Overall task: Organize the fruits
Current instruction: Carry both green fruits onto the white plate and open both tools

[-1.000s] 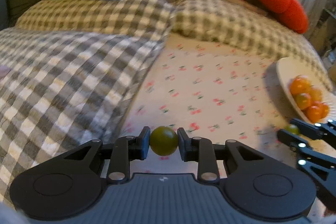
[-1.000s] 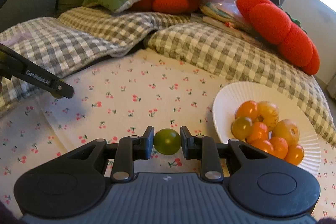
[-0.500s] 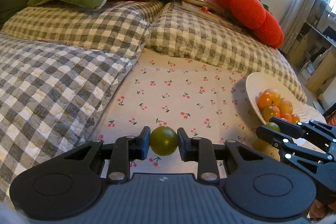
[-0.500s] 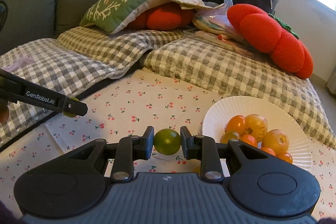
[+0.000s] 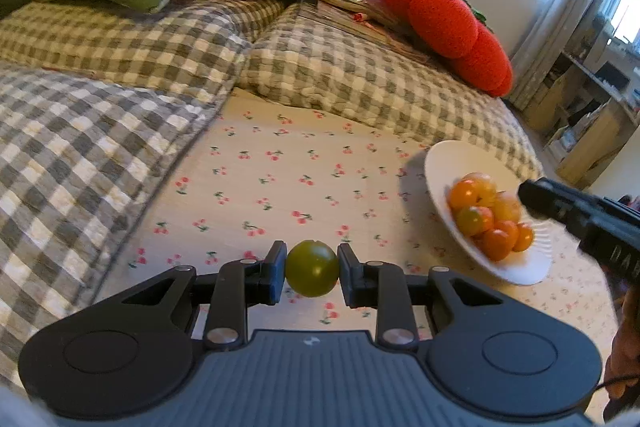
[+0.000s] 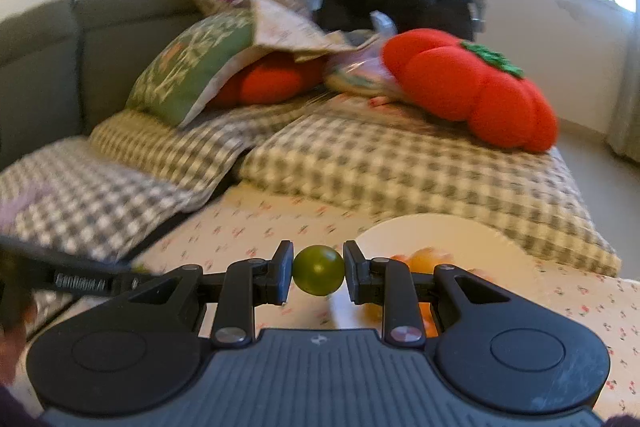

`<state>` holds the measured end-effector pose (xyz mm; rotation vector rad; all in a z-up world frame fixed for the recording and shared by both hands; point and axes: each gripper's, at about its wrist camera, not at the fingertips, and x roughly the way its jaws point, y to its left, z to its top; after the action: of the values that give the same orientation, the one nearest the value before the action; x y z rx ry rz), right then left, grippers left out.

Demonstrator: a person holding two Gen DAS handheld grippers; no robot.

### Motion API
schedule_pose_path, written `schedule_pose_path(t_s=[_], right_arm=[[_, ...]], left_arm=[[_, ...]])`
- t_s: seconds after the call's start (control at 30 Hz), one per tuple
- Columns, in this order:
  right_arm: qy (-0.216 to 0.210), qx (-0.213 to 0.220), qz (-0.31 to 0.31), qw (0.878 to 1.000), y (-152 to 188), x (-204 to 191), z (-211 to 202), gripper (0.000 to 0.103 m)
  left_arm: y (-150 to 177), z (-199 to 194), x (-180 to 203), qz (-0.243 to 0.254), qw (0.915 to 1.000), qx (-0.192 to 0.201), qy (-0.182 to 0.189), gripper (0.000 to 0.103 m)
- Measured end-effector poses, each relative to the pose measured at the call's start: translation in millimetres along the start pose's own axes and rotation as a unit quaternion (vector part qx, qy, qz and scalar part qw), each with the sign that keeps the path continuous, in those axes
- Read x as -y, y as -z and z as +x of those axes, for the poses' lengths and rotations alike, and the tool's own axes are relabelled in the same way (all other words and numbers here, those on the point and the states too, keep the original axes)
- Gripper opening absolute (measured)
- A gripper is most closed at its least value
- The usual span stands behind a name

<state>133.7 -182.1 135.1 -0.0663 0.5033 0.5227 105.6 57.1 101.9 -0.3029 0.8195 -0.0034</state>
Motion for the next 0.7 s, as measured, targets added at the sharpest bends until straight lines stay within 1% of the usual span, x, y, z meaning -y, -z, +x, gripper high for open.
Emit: schedule_pose_path(t_s=[0.13,0.27,0.33,0.5,0.7], right_arm=[[0.005,0.017,0.038,0.999,-8.3,24.8,-9.4,0.024],[0.015,0.016,0.078,0.997,-9.8,49.3,-9.5,0.024],[0.020,0.015,0.088,0.996,-8.6,56.9,-7.6,0.024],[0.031,0.009,0.123,0.992,-4.6,79.4,-1.1,0.024],[0.041,0.002,0.179,0.983,4.2,112.9,2.6,0.024]], left_arm=[[-2.3,-0.6,10.0,-0.018,0.9994,0.002,0.028,0.018],[-4.9,-0.1,32.4,-0.009,0.9987,0.004,0.051,0.018],[-8.3,4.2,43.4,-0.005,0.9981,0.003,0.061,0.018],[-19.6,27.4,66.7,-0.006,0.9961,-0.014,0.086,0.018],[-32.9,58.0,94.5,0.013,0.9940,-0.023,0.106,0.018]])
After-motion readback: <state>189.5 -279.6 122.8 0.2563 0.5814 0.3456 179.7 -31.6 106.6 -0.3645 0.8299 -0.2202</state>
